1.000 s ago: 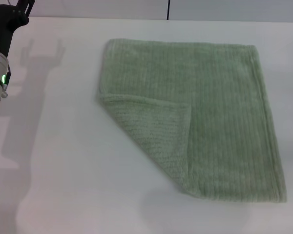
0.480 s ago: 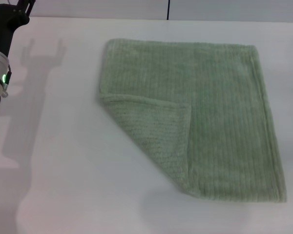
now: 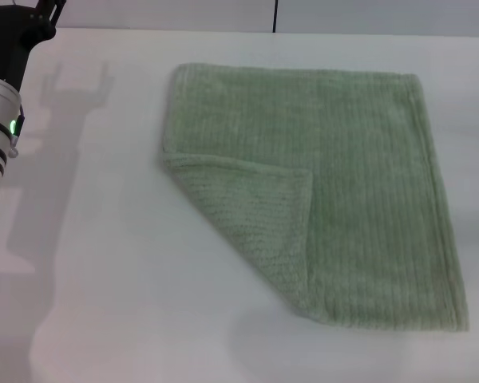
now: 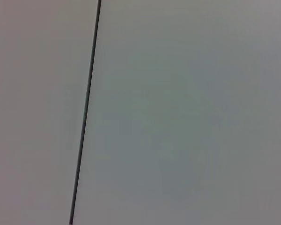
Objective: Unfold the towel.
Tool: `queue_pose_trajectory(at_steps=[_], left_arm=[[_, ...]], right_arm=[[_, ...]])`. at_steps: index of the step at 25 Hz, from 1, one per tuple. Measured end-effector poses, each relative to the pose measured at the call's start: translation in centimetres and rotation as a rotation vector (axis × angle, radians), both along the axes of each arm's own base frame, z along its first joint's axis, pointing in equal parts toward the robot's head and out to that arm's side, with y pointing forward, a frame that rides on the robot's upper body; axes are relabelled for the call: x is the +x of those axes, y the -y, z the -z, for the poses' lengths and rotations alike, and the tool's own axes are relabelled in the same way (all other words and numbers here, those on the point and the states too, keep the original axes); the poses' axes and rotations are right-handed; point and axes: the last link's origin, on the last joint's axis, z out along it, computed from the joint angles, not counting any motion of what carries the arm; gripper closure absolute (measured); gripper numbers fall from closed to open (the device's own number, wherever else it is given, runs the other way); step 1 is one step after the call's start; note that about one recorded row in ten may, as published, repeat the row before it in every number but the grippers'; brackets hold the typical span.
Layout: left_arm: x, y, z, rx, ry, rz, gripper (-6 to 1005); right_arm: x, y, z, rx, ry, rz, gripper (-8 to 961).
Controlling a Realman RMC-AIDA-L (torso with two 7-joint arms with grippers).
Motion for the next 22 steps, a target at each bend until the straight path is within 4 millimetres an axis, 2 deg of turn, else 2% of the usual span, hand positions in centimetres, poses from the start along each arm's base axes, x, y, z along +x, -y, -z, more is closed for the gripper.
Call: queue_pose_trajectory(at_steps=[4,10,15,22], left_arm=[[0.1,-0.2,0.0,-0.005,-0.002,0.0,185],[0.0,-0.2,0.1,-0.01,0.0,-0.006,185],[0.0,-0.1,0.2,-0.008,0.004,-0.005,186],[0.2,0.0,0.3,-0.005,0.018,0.003,186]], right_arm=[[-1.6,-1.1,1.1,-0.112,-0.02,-0.095,197],[-3.0,-2.2,2.3,-0.275,-0.038,-0.166,419],[-4.4,-2.9,4.1,-0.421,0.013,-0.215,663],[-6.0,-3.8,5.7,-0.696,0.018,-0.249,862]])
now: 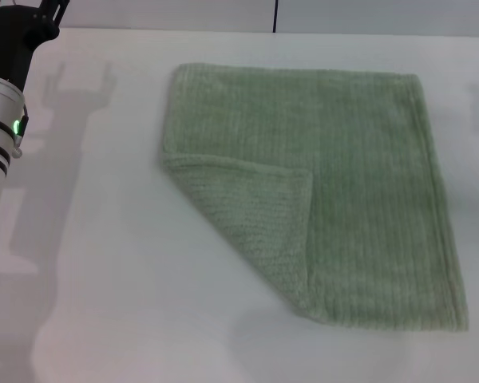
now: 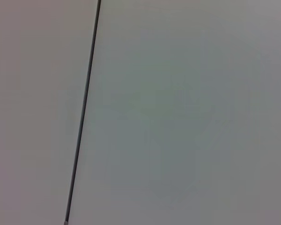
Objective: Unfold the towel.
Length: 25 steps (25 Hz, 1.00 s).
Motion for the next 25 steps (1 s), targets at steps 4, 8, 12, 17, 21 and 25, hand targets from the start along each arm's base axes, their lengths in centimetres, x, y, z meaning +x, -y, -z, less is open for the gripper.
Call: queue_pose_trajectory(at_steps=[4,8,12,17,21,25], left_arm=[[0.0,0.1,0.0,0.002,0.004,0.001,186],[0.1,0.1,0.0,0.004,0.008,0.006,186],[0.2,0.0,0.0,0.005,0.012,0.011,186],[0.3,0.0,-0.1,0.005,0.011,0.013,186],[0.4,-0.1,-0.1,0.005,0.011,0.015,185],[0.6,-0.2,-0.1,0.006,0.017,0.022,185]], right_arm=[[-0.2,-0.3,1.3,-0.137,0.019,0.041,923],[-0.3,-0.8,2.6,-0.275,0.054,0.092,956],[-0.5,-1.1,3.6,-0.403,0.086,0.144,954],[-1.1,-1.7,3.5,-0.489,0.09,0.201,953],[-1.8,-2.5,2.8,-0.536,0.103,0.256,954],[-2.6,-3.2,2.2,-0.591,0.127,0.312,954]])
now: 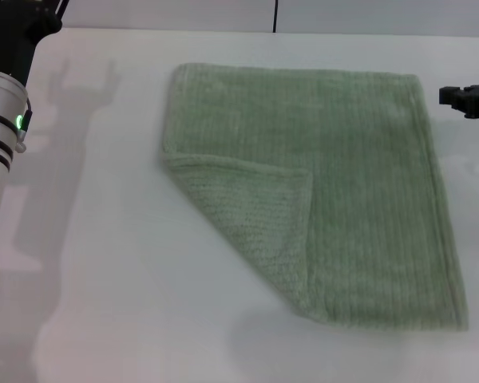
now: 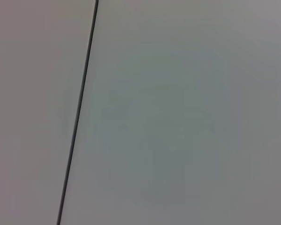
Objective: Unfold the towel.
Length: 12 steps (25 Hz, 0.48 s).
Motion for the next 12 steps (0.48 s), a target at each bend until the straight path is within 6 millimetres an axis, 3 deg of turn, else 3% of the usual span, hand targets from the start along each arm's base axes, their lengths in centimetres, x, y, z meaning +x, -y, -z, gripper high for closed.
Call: queue_pose_trajectory(at_steps=[12], left_arm=[[0.5,-0.2,0.0,0.002,0.01,0.012,185]], right_arm=[[-2.8,-2.1,0.1,-0.205,0.079,0.094,953]])
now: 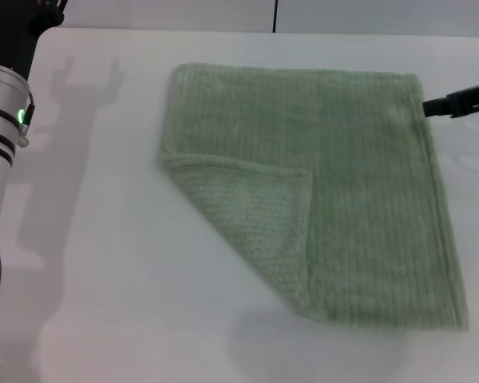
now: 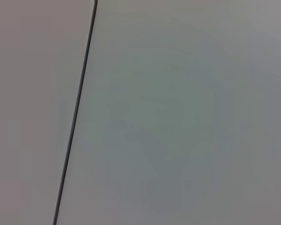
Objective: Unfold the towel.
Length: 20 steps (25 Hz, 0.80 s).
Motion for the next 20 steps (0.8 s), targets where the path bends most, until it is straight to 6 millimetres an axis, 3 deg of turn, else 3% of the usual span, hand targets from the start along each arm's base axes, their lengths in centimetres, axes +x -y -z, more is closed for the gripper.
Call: queue_pose_trajectory(at_steps=[10,20], left_arm=[[0.09,0.08,-0.05,0.001,0.042,0.005,185],[0.25,0.11,-0.08,0.001,0.06,0.018,186]], right_arm=[[-0.59,-0.72,-0.88,-0.054,0.049,0.072,953],[-0.7,-0.79,-0.05,-0.15,0.141,0.097,954]])
